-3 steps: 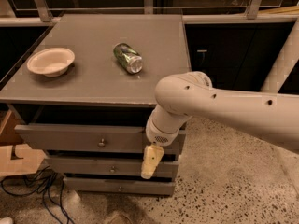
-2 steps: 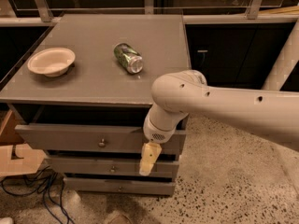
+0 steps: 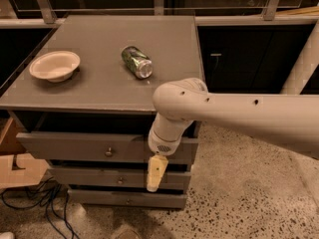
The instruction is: Open top drawer
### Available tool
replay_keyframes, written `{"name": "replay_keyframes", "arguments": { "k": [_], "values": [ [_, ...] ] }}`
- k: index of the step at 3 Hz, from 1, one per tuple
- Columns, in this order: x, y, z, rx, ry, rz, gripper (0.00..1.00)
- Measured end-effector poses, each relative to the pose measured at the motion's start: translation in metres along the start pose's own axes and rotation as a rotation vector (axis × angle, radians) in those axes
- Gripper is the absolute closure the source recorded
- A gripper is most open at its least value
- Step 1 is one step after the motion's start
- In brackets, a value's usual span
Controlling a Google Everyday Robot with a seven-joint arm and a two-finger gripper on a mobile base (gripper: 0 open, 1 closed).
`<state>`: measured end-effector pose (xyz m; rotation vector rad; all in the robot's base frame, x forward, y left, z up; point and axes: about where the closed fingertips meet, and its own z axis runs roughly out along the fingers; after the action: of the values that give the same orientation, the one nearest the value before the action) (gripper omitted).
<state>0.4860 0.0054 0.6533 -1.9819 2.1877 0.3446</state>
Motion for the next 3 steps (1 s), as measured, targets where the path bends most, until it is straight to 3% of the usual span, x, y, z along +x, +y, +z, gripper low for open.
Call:
{"name": "replay_keyframes", "arguments": {
  "k": [1, 3],
  "values": [
    [0.0108, 0.0106, 0.0043, -0.035, 0.008, 0.005, 0.0],
    [0.0039, 0.0052, -0.0051, -0.009, 0.005, 0.003, 0.0]
  ]
}}
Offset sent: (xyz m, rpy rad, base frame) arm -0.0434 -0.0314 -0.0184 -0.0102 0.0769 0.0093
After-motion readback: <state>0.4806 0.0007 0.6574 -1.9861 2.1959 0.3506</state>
